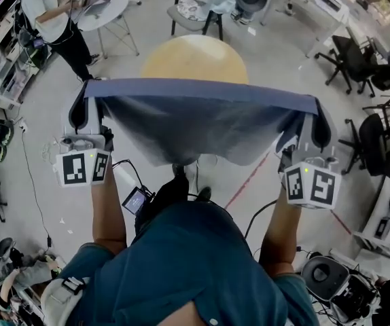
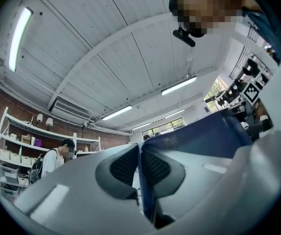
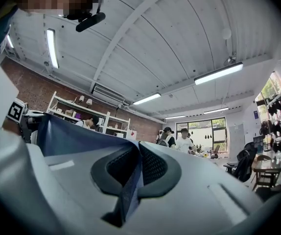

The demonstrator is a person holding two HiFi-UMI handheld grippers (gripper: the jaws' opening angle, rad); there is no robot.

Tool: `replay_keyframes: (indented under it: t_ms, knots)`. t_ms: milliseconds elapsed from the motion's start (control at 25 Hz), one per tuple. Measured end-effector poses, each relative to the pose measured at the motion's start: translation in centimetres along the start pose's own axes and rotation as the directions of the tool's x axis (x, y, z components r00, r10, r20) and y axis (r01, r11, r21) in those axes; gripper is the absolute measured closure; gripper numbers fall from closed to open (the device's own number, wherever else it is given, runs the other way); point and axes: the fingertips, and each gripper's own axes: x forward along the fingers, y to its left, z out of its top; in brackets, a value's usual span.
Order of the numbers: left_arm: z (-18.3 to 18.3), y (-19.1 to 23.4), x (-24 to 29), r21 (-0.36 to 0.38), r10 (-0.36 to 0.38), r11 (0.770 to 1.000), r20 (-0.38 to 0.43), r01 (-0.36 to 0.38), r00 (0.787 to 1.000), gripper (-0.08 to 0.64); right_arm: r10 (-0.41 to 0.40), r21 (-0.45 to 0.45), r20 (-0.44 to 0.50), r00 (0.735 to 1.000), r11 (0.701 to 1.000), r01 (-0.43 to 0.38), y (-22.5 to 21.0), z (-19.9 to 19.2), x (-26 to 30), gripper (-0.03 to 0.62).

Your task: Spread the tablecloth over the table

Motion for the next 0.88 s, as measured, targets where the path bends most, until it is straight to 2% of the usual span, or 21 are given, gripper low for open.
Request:
replay_keyframes:
  t_ms: [280,880]
  knots:
    - [-1.9,1.3,4.7,-0.034,-0.059,0.998,0.027,0.059,0.998,0.560,-0.063,-0.024,-0.015,0.998,0.998,0.063,0.0,0.1,2.2,0.581]
    - [-7.8,8.2,15.3,-0.095,-0.137,0.985,0.062,0.143,0.989,0.560,-0.142,-0.099,-0.036,0.989,0.986,0.138,3.1,0.3,12.8,0.581]
